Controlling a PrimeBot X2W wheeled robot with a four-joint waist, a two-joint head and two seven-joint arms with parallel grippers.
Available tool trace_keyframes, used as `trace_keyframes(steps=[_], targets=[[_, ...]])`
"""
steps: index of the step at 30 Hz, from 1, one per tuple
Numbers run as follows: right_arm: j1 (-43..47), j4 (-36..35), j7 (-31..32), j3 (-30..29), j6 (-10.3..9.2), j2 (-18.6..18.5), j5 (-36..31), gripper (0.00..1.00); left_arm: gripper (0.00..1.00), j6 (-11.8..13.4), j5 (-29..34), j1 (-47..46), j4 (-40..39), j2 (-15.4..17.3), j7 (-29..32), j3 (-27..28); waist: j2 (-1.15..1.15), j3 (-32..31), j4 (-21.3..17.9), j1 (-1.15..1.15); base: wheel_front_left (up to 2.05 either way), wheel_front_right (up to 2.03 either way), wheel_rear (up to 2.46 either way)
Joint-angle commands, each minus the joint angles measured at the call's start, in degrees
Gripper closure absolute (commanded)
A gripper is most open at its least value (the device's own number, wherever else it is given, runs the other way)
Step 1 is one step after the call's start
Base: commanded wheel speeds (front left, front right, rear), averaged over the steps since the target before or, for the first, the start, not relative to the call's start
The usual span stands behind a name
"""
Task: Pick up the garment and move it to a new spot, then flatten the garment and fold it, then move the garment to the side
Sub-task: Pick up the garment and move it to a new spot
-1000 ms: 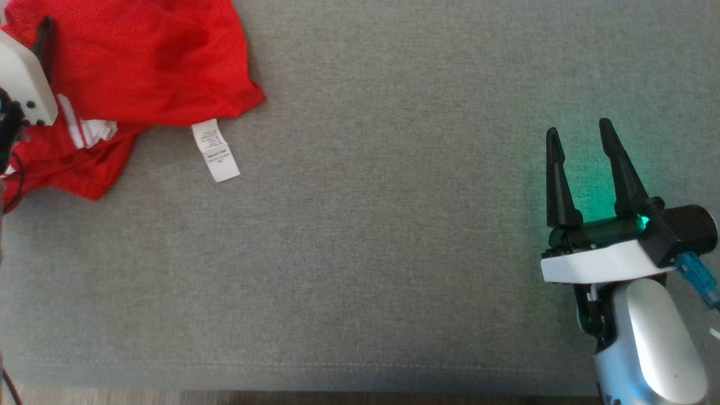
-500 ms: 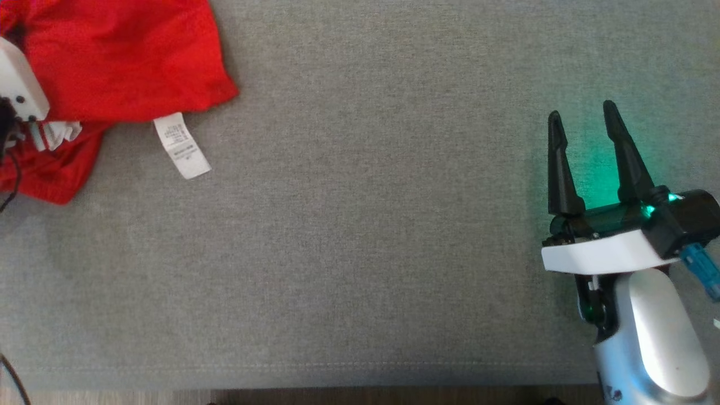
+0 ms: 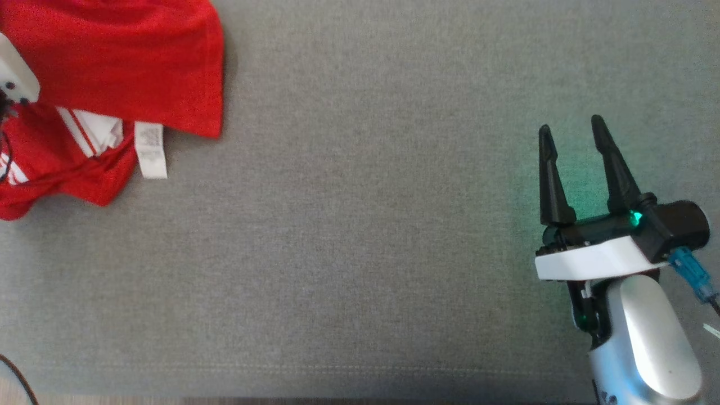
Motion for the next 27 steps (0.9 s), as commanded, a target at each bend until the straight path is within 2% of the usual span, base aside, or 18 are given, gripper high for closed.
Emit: trace_keyframes(steps=[1,9,16,21,27], targets=[[0.15,-1.5,-0.42,1.64,-0.04,-0.17,0.36,0.0,1.0,0.21,0.13,-3.13,-1.11,3.88,-0.86,1.4,0.0,-2.03,0.38,0.0,0.0,0.0,0.0],[2.03,0.8,-0.57,2.23,-0.04,-0.17,2.6,0.0,1.0,0.36,0.3,-2.99,-2.14,3.35,-6.0,0.66,0.0,-9.02,1.03,0.0,0.0,0.0,0.0],[3.69,1.24,-0.62,1.13,-0.04,-0.17,4.31,0.0,1.0,0.17,0.31,-2.57,-9.69,1.61,-7.37,-1.24,0.0,-14.34,0.18,0.0,0.0,0.0,0.0],[4.34,0.58,-0.62,-0.51,-0.04,-0.17,4.7,0.0,1.0,0.2,-0.65,-2.17,-17.62,-0.84,-6.54,-2.32,0.0,-16.4,-2.0,0.0,0.0,0.0,0.0],[4.26,-0.31,-0.63,-2.12,-0.04,-0.17,4.35,0.0,1.0,2.07,-1.98,-0.23,-28.08,-3.44,-2.38,-3.15,0.0,-17.77,-6.91,0.0,0.0,0.0,0.0]])
